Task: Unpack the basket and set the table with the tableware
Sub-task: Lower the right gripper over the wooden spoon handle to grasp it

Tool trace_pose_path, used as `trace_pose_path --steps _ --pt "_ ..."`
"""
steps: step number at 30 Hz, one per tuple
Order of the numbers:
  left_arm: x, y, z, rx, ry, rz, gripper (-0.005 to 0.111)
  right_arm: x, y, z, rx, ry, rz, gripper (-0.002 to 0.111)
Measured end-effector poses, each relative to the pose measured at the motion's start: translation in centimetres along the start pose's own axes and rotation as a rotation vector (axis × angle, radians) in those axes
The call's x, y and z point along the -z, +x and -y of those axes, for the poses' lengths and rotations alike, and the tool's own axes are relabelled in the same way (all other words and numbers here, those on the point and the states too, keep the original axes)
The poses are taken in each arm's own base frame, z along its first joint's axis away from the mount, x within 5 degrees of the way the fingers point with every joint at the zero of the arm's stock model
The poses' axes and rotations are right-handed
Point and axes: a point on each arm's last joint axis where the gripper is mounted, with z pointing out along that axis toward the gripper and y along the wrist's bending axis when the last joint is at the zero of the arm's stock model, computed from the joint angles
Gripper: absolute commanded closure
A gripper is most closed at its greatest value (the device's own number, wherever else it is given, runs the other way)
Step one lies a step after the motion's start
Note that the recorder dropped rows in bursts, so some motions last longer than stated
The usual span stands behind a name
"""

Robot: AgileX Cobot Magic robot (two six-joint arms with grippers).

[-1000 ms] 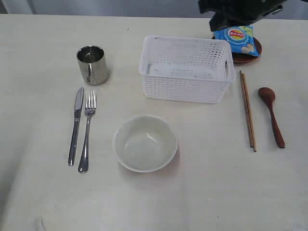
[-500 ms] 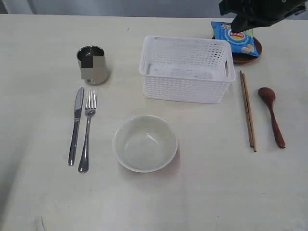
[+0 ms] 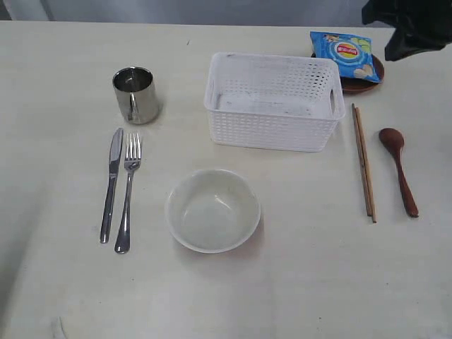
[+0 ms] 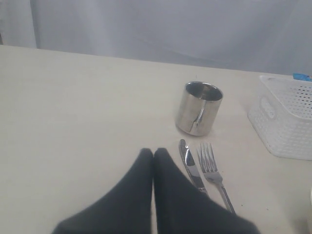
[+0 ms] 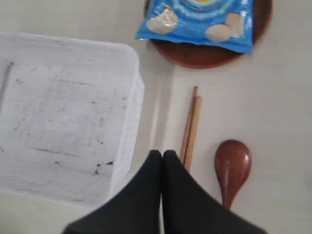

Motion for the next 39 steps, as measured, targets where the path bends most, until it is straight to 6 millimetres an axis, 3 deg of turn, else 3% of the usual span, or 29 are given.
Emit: trace_pose_path --steps 4,12,19,33,39 --pt "0.0 0.0 0.0 0.0 0.0 0.0 0.107 -0.7 0.9 1.2 -0.06 0.022 -0.024 0.108" --pt "0.0 0.0 0.0 0.0 0.0 0.0 0.107 -2.5 3.2 1.4 -0.105 0.011 -0.074 0.108" --pt "0.0 0.0 0.0 0.0 0.0 0.0 0.107 -5.1 8.8 1.9 -0.117 0.026 -0.296 0.108" --pt "0.0 0.0 0.0 0.0 0.0 0.0 0.107 -5.5 7.8 3.3 -0.041 0.159 -0.168 0.108" --pt "0.0 0.0 0.0 0.0 0.0 0.0 0.107 -7.7 7.5 3.6 -0.045 0.162 -0.222 0.107"
